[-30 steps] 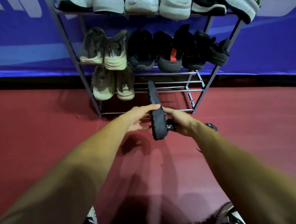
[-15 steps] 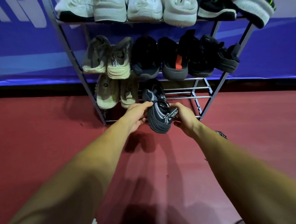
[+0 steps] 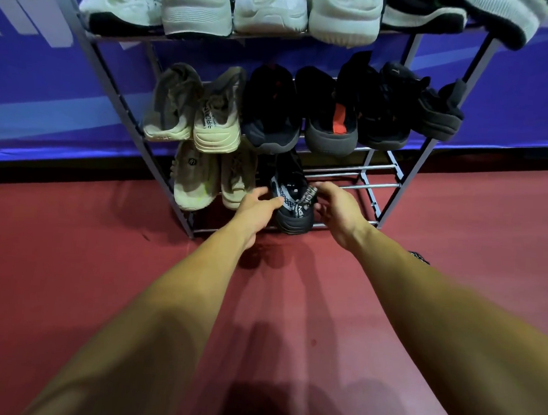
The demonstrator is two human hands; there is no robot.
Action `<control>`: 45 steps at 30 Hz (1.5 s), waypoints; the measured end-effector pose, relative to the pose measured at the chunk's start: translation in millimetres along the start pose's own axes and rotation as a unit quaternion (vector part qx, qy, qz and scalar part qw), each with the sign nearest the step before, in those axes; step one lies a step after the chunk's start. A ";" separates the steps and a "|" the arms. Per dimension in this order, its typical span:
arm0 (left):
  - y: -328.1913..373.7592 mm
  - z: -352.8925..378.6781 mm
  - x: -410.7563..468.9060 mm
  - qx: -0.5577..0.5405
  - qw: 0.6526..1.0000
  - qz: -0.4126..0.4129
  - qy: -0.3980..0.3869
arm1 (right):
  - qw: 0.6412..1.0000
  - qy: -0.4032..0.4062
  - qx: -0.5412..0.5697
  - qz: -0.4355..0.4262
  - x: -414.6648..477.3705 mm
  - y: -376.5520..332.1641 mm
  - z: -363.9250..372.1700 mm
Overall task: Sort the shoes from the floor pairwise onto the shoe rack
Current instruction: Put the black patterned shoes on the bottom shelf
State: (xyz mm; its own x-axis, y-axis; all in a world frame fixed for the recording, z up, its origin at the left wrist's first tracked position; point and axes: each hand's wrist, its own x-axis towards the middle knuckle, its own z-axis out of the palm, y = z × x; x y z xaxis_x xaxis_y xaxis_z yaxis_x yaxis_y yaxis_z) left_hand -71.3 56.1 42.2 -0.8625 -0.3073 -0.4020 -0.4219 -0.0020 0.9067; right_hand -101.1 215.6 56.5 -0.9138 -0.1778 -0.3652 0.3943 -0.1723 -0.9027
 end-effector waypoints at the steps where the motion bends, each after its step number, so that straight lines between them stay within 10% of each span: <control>1: 1.3 0.9 3.1 -0.005 1.000 0.000 0.010 | 1.000 0.014 0.002 -0.001 3.8 -1.8 2.0; 12: 10.0 8.7 27.3 -0.034 0.995 -0.047 0.080 | 0.992 -0.041 -0.118 -0.028 26.7 3.5 1.2; 19: 6.8 6.1 24.8 -0.019 0.999 -0.038 -0.019 | 0.989 -0.104 -0.100 0.005 39.1 19.6 -8.3; 45: -0.3 -1.8 31.4 0.098 0.993 -0.066 0.009 | 0.967 0.002 -0.251 -0.035 43.5 27.3 28.0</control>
State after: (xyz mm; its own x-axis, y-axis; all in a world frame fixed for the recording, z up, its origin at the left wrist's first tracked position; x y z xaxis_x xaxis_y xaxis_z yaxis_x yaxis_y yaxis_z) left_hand -97.8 44.7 29.5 -0.7912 -0.3343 -0.5121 -0.5795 0.1420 0.8025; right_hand -127.3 176.1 22.3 -0.9377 -0.1781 -0.2983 0.2349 0.3079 -0.9220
